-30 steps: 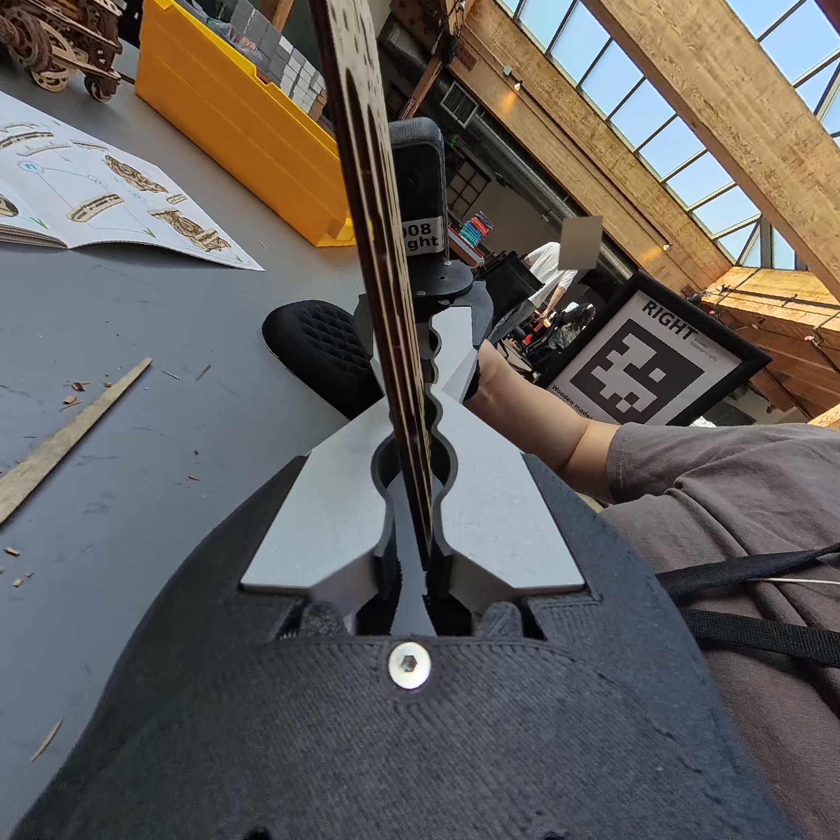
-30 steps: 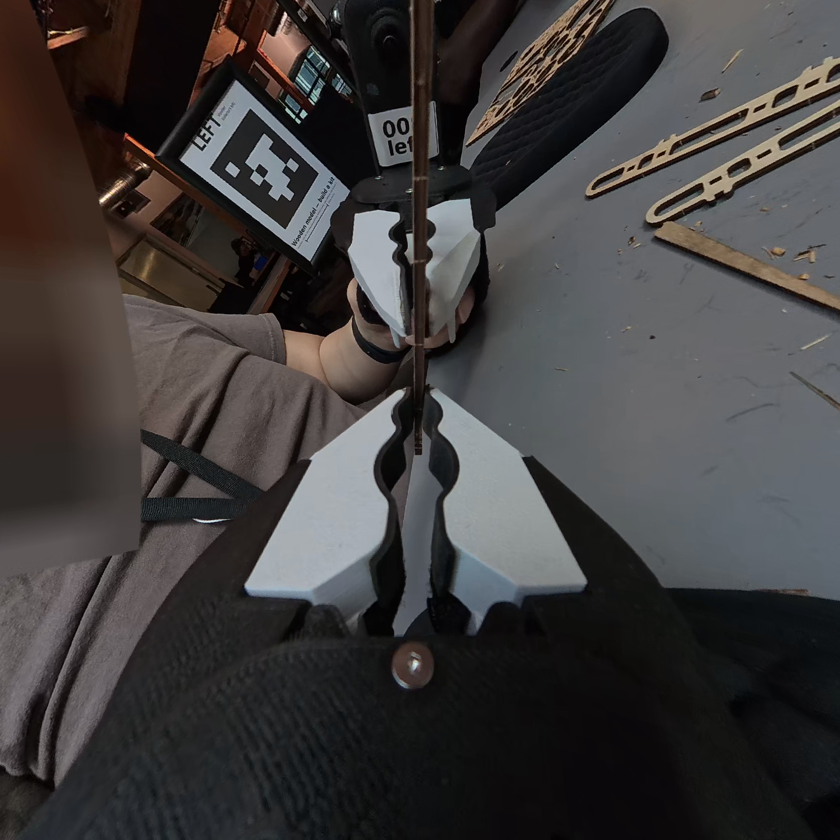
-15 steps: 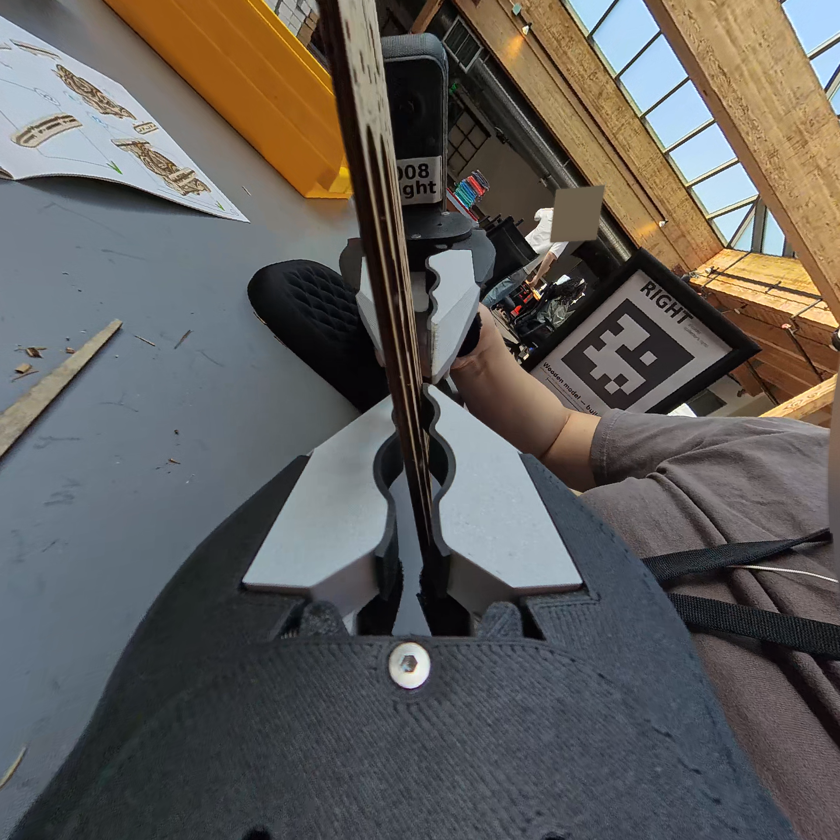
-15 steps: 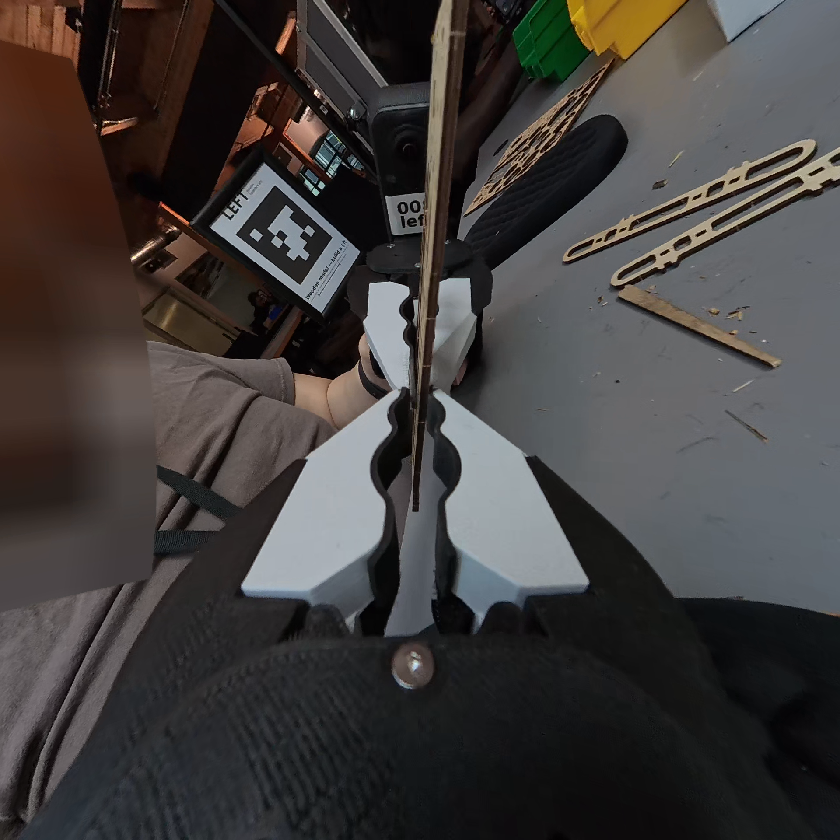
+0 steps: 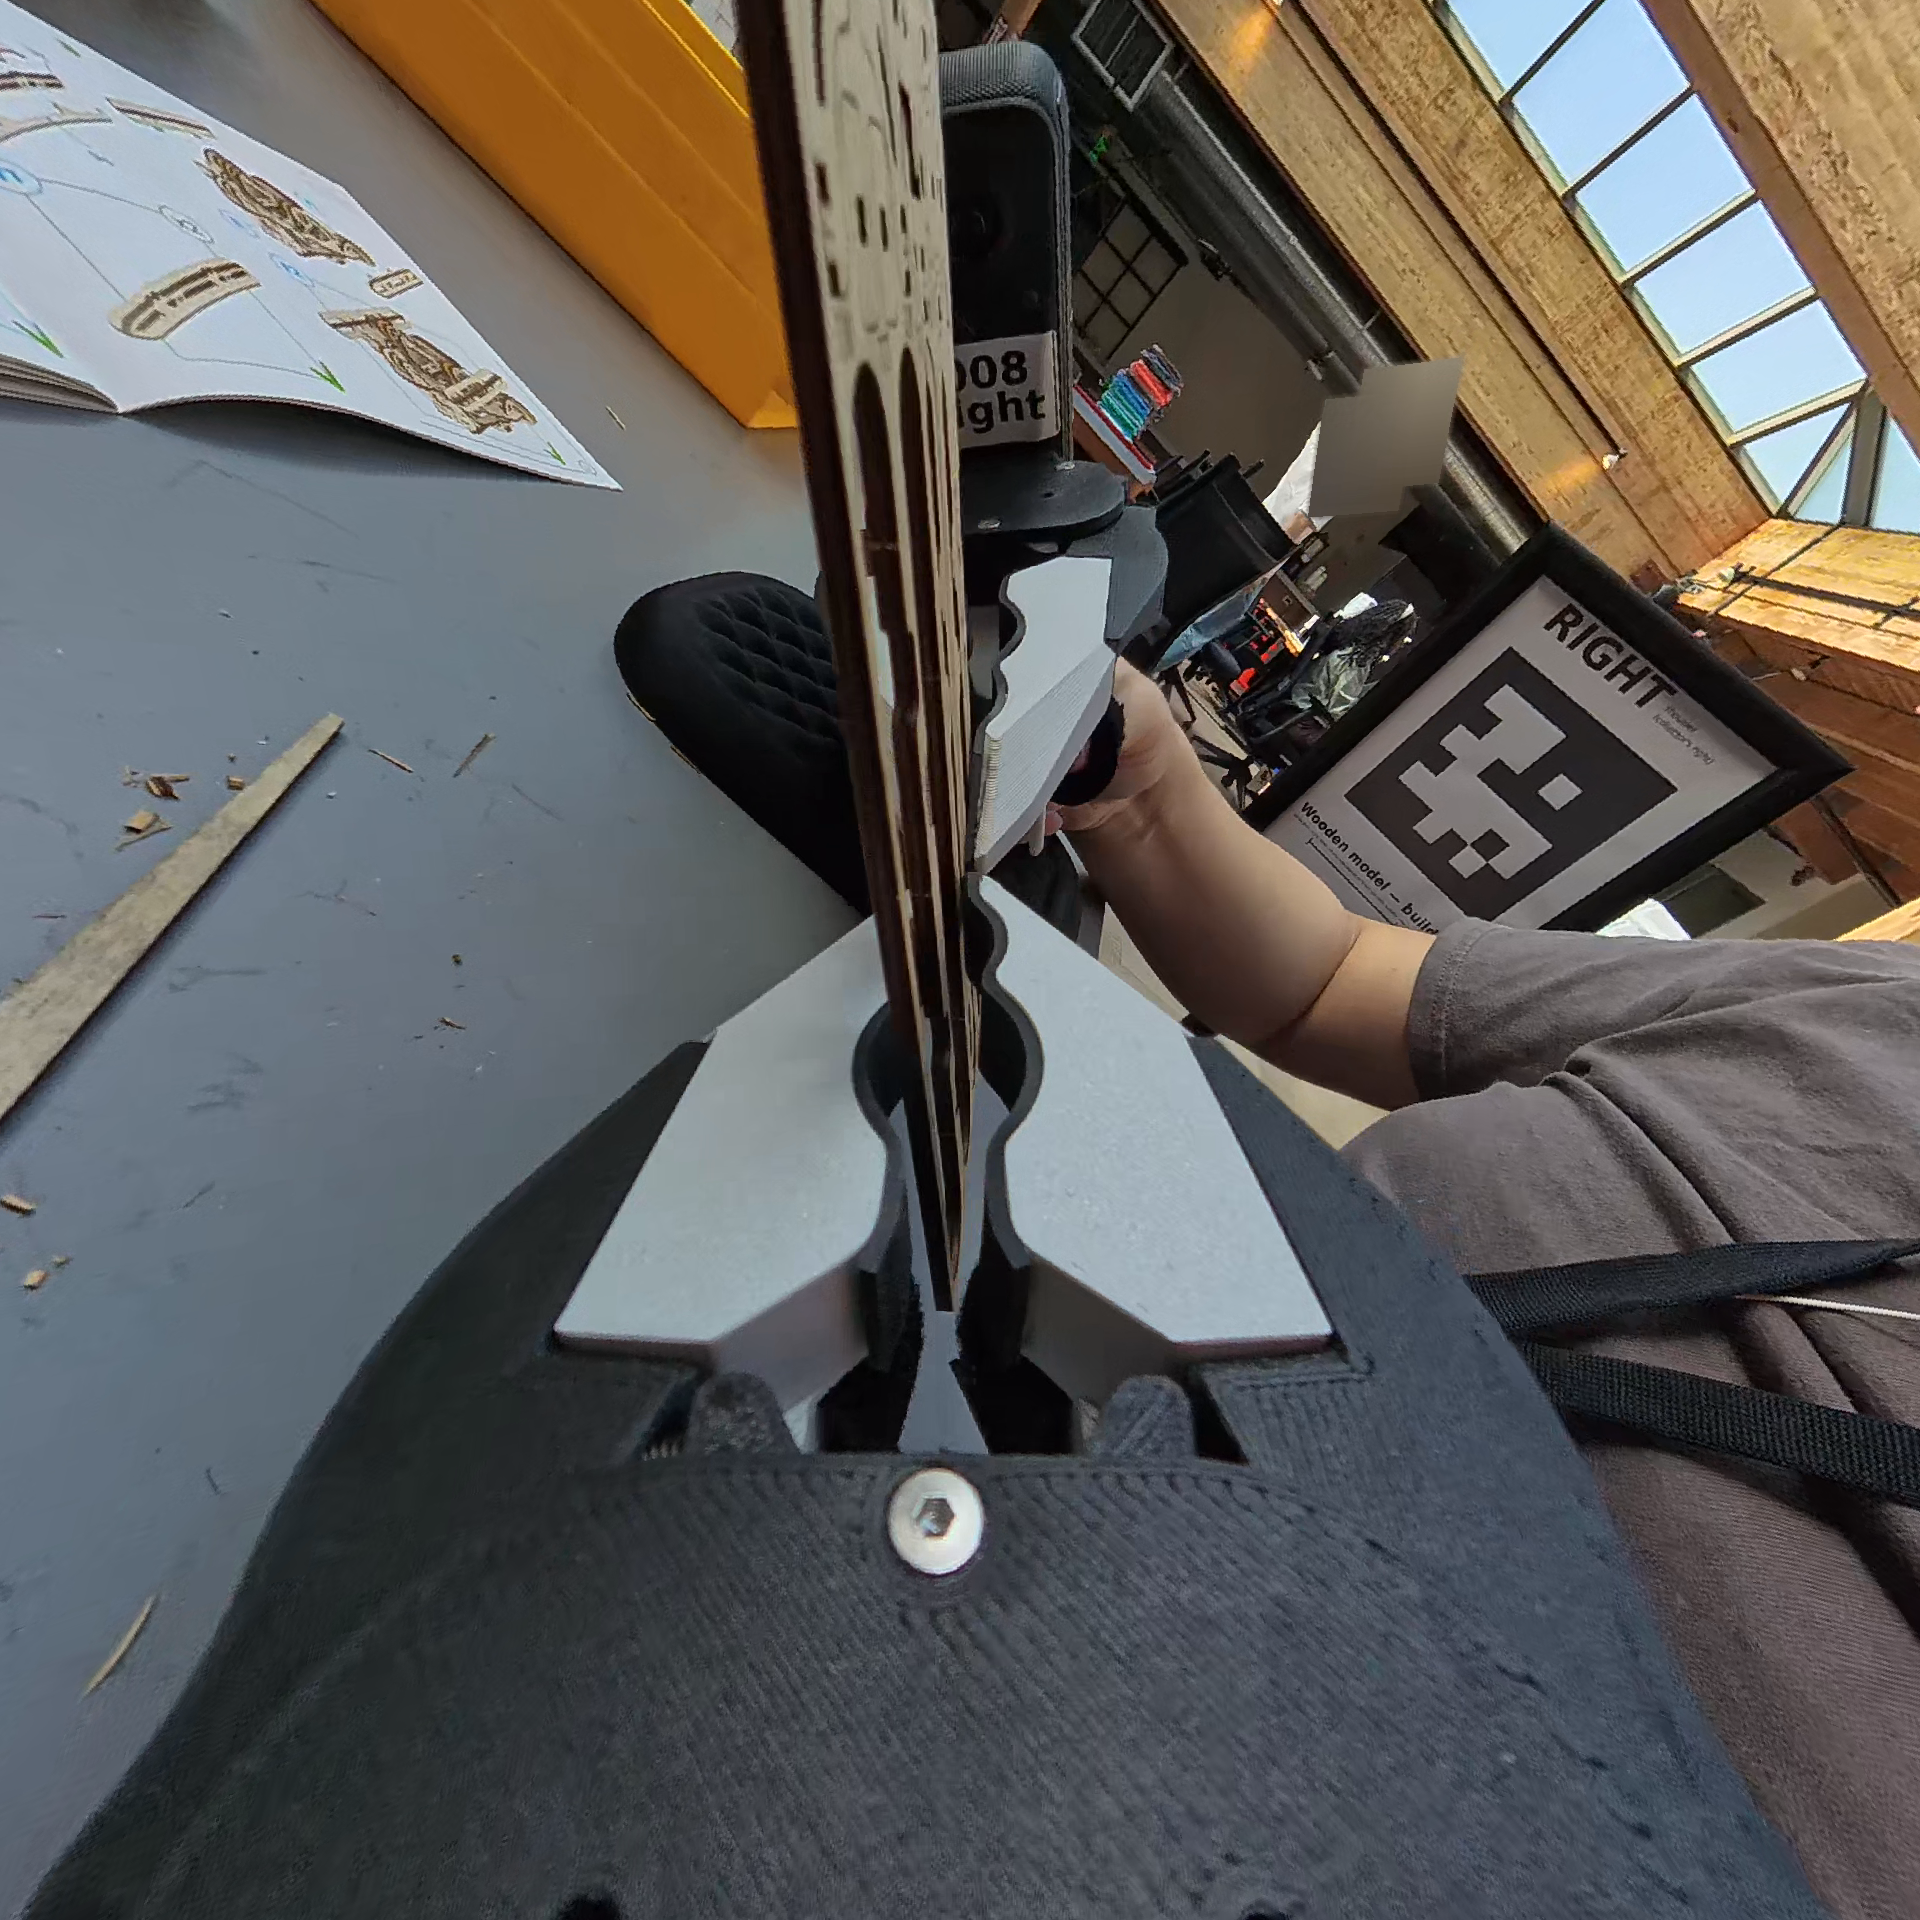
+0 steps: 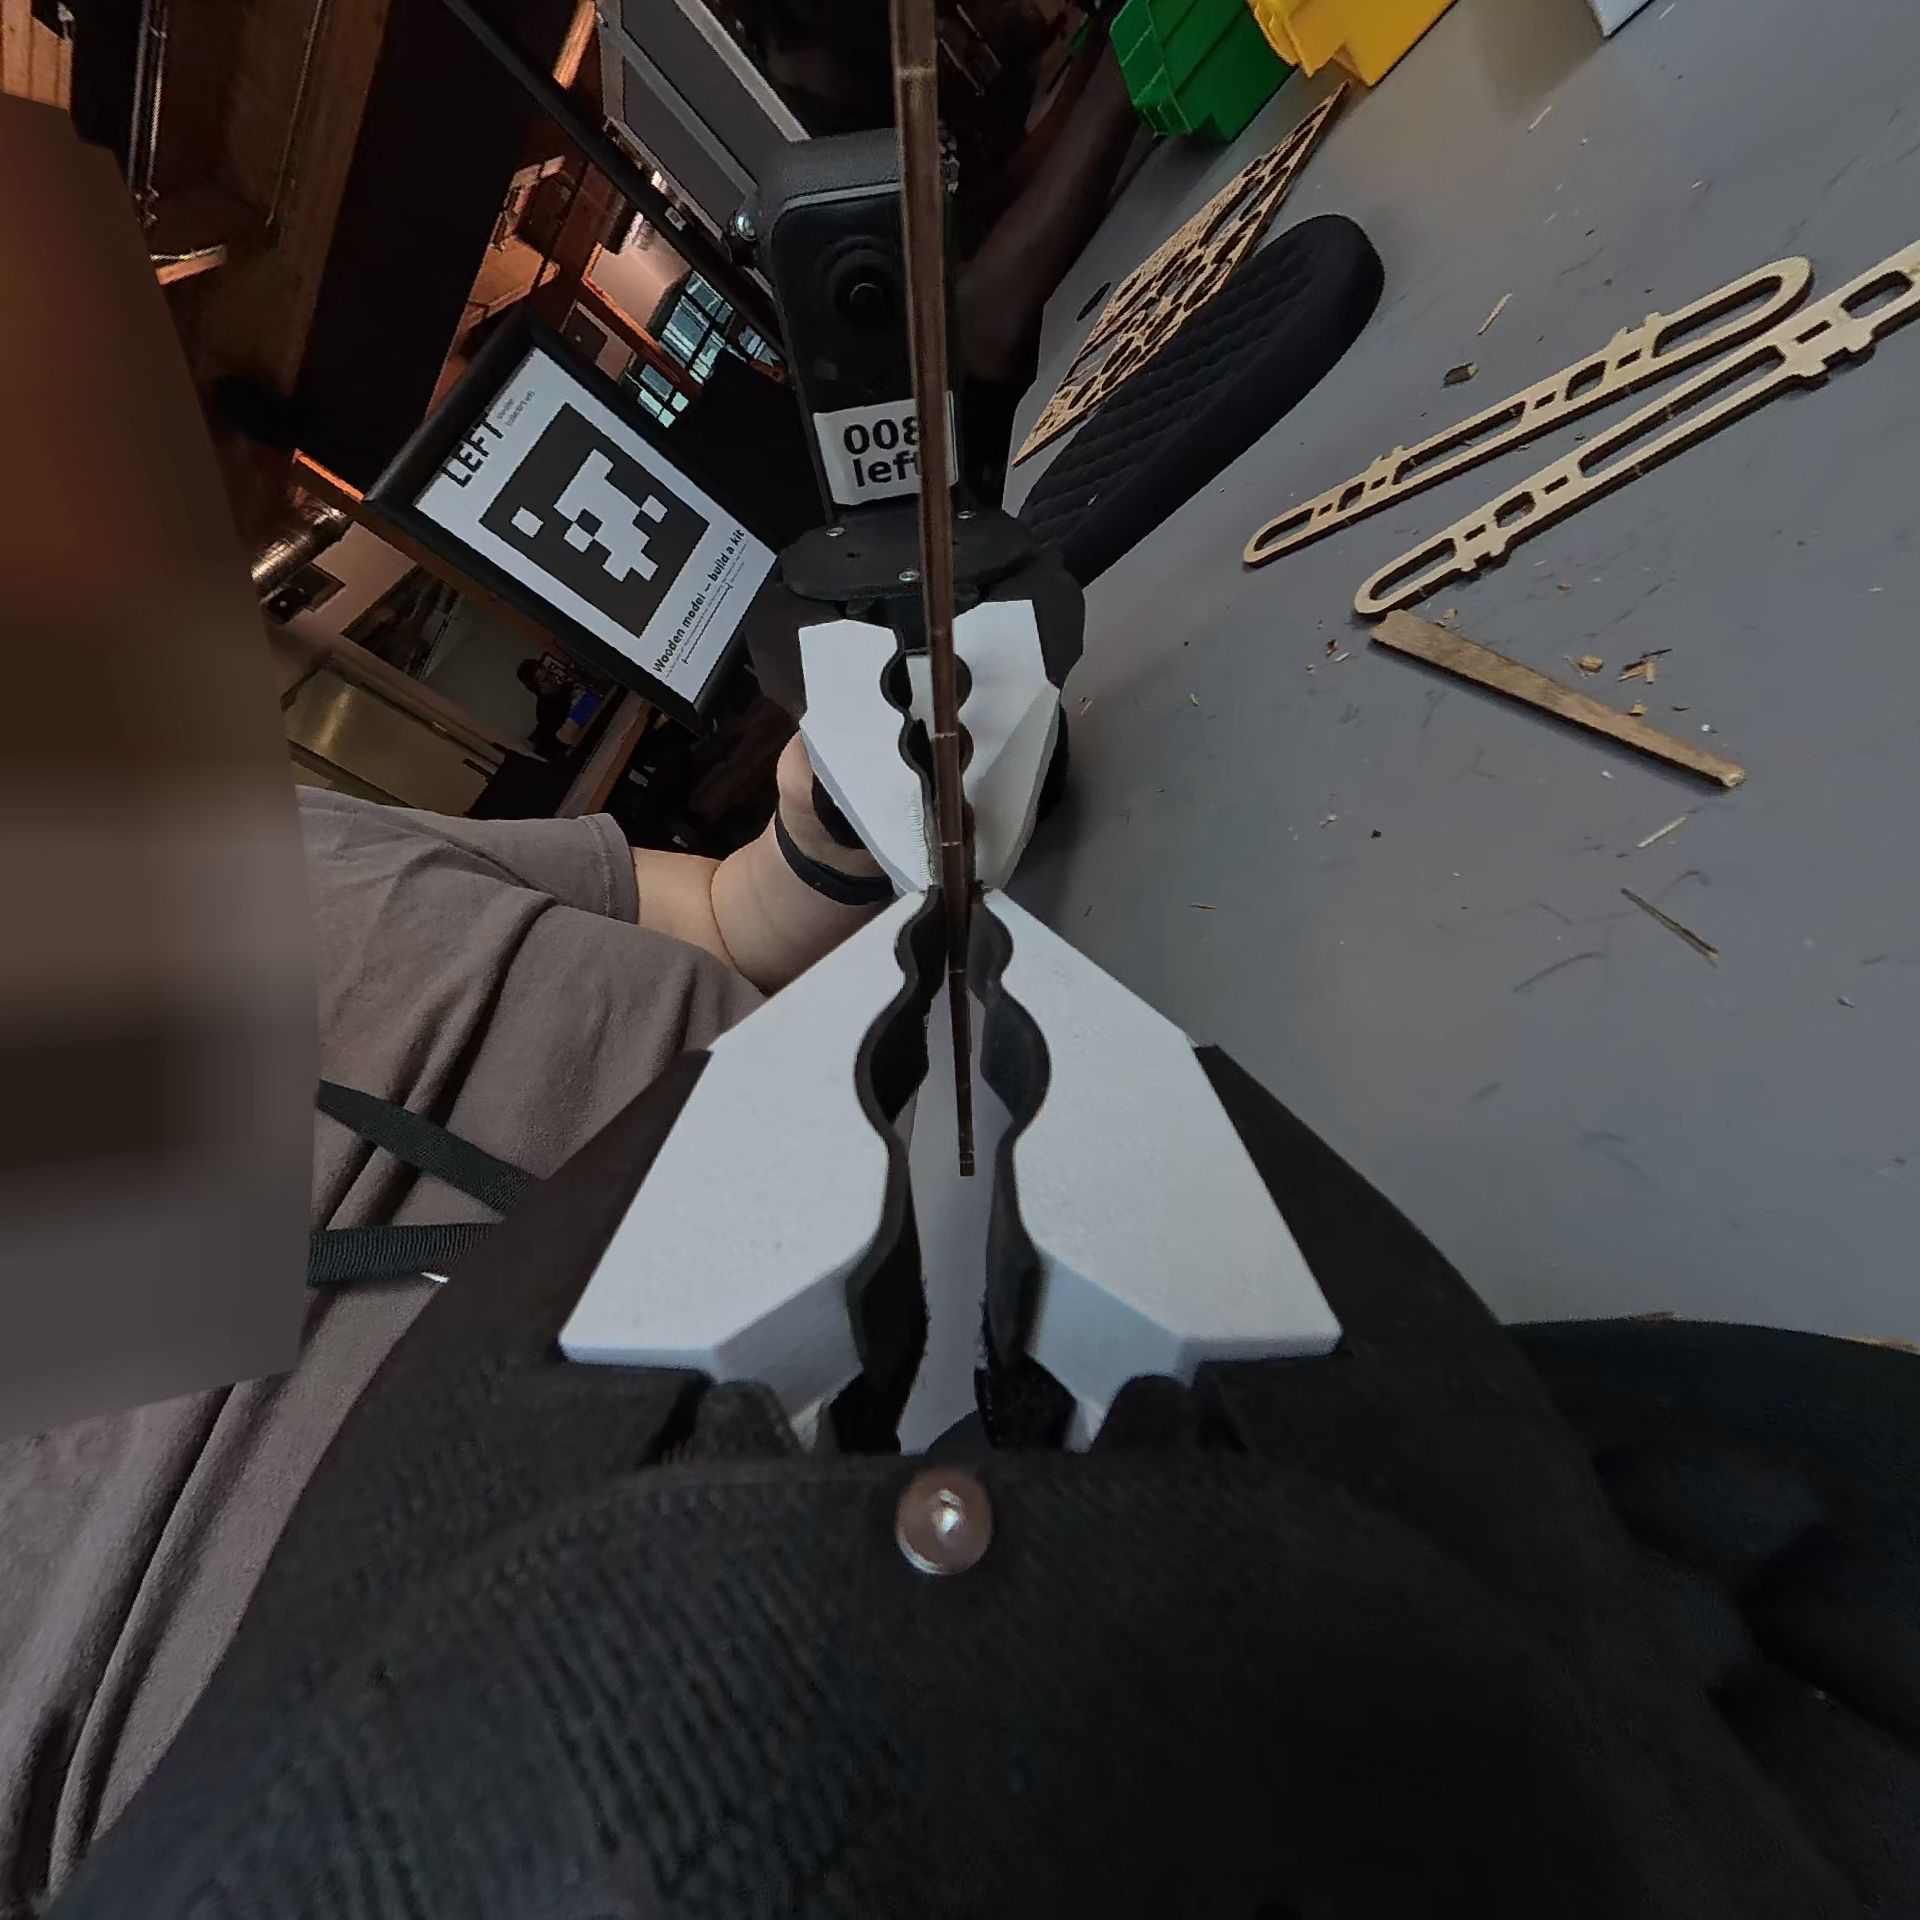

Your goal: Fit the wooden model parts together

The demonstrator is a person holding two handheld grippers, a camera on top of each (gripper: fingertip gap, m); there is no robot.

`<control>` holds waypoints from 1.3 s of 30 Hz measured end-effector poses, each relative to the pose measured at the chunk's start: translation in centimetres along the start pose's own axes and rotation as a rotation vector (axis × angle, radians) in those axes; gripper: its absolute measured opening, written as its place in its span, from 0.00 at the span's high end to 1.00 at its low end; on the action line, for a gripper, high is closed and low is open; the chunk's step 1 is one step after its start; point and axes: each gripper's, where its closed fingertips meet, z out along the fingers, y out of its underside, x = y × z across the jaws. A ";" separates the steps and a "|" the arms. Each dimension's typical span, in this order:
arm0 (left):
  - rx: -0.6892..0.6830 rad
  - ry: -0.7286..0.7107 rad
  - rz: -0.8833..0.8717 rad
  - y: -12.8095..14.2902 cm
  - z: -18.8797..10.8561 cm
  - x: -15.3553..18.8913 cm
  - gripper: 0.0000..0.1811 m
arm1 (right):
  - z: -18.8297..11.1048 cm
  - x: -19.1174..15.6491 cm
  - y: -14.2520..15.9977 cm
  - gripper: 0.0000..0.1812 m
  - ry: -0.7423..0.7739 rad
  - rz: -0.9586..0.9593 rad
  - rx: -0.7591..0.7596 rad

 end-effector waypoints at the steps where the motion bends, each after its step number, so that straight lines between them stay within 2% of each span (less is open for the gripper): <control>1: -0.002 -0.010 0.015 0.0 0.0 0.0 1.00 | 0.0 -0.1 0.0 1.00 0.001 -0.008 0.003; 7: -0.019 -0.064 0.091 0.2 0.3 -0.1 1.00 | -0.2 0.0 0.2 1.00 -0.017 0.035 0.001; 15: -0.032 -0.075 0.080 0.4 0.3 -0.4 1.00 | -0.1 0.2 0.5 1.00 -0.009 0.052 -0.009; 24: 0.021 0.012 0.019 -0.4 -0.1 0.1 1.00 | 0.2 -0.1 0.6 1.00 -0.011 0.002 -0.021; 29: 0.018 0.002 0.033 -0.4 -0.1 0.1 1.00 | 0.2 0.1 0.4 1.00 -0.005 0.021 -0.013; 32: 0.009 -0.011 0.039 -0.3 0.1 0.0 1.00 | -0.3 0.2 -0.5 1.00 -0.007 0.033 0.053; 39: 0.008 0.002 0.035 -0.3 0.1 0.1 1.00 | -0.3 0.0 -0.5 1.00 -0.010 0.021 0.057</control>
